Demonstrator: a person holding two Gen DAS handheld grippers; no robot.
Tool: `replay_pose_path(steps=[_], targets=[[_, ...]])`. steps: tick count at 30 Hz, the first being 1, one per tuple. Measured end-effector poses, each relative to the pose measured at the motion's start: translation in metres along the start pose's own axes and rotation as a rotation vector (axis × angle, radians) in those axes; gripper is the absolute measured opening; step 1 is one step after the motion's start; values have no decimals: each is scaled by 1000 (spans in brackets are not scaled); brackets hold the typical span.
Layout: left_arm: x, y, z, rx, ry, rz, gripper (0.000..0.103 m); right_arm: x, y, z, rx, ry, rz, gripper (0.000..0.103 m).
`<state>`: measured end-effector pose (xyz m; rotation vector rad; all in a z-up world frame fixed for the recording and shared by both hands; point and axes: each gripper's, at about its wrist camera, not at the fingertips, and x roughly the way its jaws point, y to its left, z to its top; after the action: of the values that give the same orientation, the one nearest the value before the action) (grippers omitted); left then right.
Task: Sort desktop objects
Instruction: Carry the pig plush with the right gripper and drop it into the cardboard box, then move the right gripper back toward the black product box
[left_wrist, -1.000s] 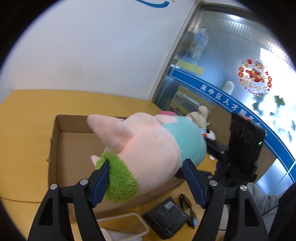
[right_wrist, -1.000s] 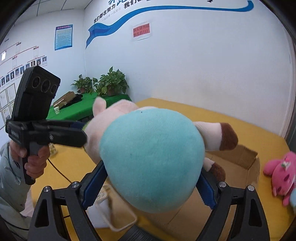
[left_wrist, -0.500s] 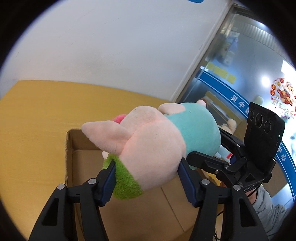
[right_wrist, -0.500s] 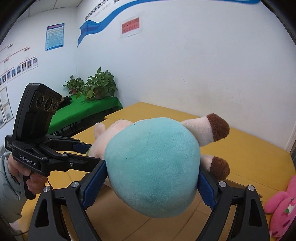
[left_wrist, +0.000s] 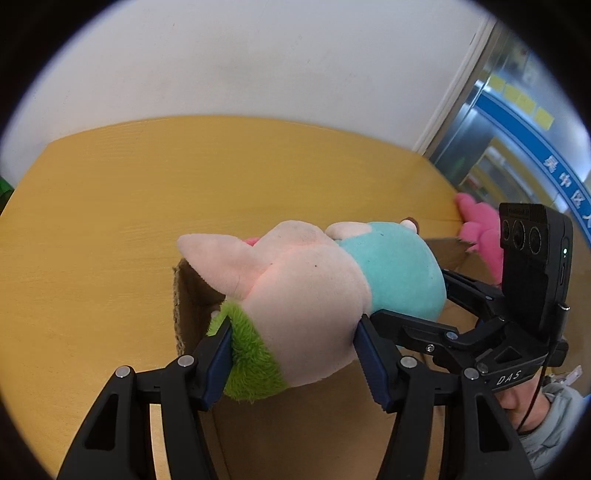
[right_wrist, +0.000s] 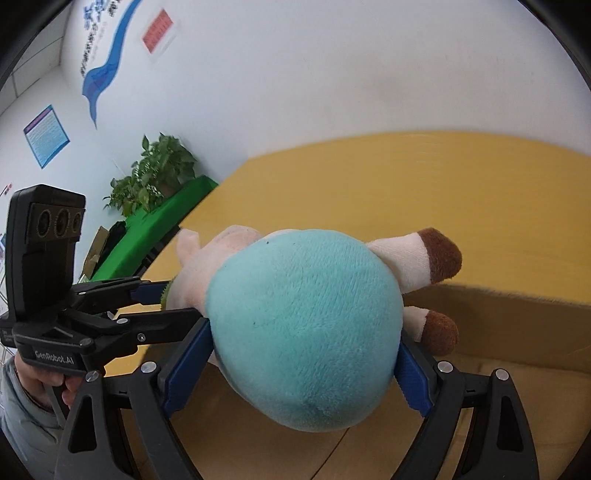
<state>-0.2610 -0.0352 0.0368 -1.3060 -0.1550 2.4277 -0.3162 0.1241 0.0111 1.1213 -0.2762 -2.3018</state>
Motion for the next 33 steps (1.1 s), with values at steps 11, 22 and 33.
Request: replay_pose_path(steps=[11, 22, 33], targets=[[8, 4, -16, -13, 65, 52, 66, 36, 2, -10, 4, 144, -52, 103], [-127, -9, -57, 6, -170, 87, 74, -122, 56, -21, -106, -16, -127, 103], [-130, -59, -166, 117, -118, 144, 82, -272, 98, -164, -121, -191, -97, 103]])
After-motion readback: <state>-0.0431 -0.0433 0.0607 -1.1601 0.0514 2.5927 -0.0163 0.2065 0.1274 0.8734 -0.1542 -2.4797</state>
